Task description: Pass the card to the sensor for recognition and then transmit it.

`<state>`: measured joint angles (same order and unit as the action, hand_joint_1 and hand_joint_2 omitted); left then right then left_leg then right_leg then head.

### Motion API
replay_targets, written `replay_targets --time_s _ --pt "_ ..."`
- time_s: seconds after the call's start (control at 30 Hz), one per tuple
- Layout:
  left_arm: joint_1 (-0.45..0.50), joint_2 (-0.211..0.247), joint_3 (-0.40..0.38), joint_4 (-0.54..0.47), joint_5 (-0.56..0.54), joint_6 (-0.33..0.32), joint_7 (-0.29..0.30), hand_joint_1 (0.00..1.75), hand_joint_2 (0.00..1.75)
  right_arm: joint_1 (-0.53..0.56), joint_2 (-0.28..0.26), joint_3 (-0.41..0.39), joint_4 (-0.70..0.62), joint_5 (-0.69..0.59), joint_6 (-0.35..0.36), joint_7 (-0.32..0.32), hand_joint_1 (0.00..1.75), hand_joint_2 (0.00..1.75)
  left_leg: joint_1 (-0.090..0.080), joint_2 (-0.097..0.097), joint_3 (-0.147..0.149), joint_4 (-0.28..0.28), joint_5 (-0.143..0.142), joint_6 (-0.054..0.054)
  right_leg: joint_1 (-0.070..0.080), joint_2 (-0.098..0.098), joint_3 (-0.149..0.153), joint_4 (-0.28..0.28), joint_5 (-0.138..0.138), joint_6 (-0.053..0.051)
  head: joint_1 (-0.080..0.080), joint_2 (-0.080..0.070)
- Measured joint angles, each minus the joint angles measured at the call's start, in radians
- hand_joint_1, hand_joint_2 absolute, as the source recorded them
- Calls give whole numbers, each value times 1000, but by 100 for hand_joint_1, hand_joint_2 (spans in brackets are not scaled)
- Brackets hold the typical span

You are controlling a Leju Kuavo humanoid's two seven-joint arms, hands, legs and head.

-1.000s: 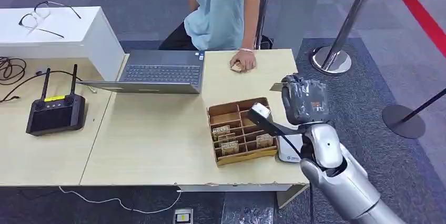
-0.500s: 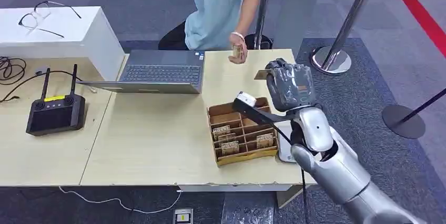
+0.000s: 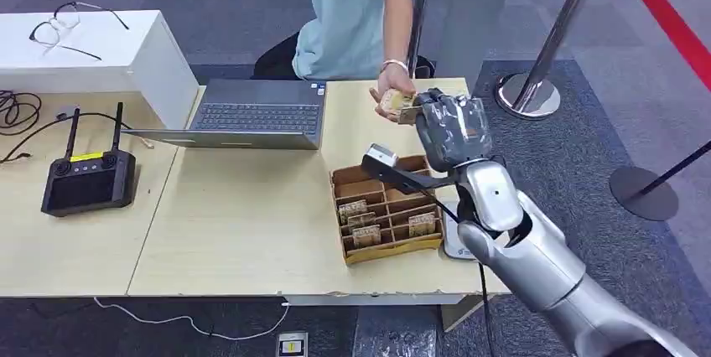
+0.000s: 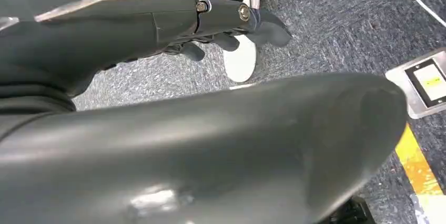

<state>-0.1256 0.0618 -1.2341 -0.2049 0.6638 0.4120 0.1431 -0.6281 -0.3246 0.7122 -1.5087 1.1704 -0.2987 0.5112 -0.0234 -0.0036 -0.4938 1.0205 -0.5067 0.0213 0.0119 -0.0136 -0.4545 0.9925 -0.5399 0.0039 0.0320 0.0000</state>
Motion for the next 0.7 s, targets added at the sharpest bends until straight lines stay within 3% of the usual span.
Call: replay_targets --time_s 0.7 --pt "0 2 -1 0 -4 -2 0 0 0 -39 22 61 51 -8 19 -2 175 175 0 0 0 0 0 0 0 0 0 0 0 0 0 0"
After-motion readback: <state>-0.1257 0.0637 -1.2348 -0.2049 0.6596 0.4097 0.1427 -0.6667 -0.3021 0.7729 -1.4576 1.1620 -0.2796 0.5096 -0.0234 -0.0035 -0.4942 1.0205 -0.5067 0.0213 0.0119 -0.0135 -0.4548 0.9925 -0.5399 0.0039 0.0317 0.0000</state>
